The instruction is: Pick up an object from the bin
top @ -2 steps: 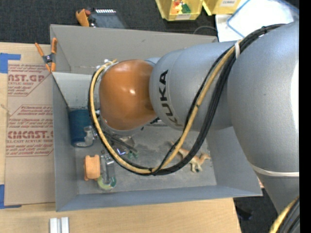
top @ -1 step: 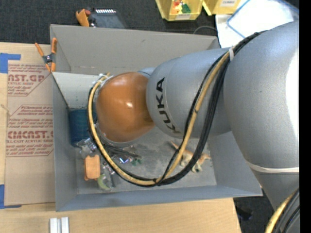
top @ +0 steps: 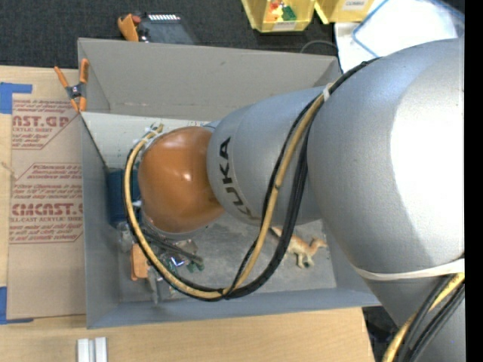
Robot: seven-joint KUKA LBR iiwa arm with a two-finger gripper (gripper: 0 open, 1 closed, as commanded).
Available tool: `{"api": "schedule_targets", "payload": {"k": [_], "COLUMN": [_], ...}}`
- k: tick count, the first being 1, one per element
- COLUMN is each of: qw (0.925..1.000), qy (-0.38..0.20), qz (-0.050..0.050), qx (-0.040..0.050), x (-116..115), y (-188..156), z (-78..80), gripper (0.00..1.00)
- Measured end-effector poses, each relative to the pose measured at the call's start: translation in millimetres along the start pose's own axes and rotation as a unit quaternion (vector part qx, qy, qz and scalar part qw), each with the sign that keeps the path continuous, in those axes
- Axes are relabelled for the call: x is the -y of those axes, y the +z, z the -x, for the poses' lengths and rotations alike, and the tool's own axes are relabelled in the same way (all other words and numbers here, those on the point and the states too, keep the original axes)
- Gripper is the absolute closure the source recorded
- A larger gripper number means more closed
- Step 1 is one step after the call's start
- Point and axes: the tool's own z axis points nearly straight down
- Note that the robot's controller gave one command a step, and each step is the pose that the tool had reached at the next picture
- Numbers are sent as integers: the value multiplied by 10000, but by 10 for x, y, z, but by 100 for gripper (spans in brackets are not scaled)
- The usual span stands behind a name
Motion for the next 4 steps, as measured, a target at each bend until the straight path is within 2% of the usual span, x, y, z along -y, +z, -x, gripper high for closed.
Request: {"api": "schedule_targets", "payload": {"k": [1, 2, 3, 4], "qw": [9644, 9891, 9891, 9891], "qy": [-2644, -1467, -1467, -1469], "qz": [-15, 8, 9, 13], "qx": [32, 99, 101, 67], "x": [169, 307, 308, 303], "y": [222, 369, 366, 82], "z": [188, 283, 283, 258], "gripper": [0, 100, 100, 100]}}
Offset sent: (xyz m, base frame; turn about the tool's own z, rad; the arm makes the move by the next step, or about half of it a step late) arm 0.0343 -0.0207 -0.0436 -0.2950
